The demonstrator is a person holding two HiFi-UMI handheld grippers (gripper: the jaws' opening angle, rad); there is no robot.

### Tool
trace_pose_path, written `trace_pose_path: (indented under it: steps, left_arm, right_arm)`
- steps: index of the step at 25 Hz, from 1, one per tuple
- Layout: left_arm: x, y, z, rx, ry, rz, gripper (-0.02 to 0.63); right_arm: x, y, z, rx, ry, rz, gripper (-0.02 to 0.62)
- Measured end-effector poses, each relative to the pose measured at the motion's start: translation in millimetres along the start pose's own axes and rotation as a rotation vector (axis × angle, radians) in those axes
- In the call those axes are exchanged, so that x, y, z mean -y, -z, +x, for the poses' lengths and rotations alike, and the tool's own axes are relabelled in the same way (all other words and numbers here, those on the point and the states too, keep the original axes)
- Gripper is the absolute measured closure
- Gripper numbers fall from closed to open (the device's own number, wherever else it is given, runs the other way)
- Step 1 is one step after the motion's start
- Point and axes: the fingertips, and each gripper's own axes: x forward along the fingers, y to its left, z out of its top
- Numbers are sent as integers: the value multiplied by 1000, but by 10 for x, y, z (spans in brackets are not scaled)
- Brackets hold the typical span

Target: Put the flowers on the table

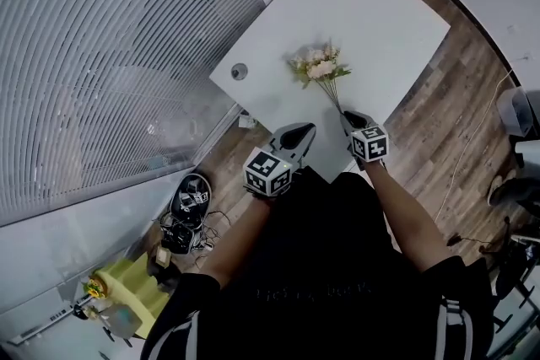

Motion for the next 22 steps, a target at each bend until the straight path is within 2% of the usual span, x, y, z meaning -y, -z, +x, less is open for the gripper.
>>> trace_pose_path:
  steps: [6, 11, 17, 22]
  left_arm:
    - [101, 38, -41, 10, 17, 10, 588]
    - [195, 38, -101, 25, 31, 20, 588]
    - [223, 36, -200, 39, 37, 31, 588]
    - [220, -13, -274, 55, 28, 36, 588]
  right_arm:
    - [-200, -93, -244, 64, -6, -118, 565]
    - [-494, -356, -519, 166, -7, -240, 568]
    - [-750, -708, -896, 298, -12, -241, 568]
    - [-883, -922, -1230, 368, -17, -229, 568]
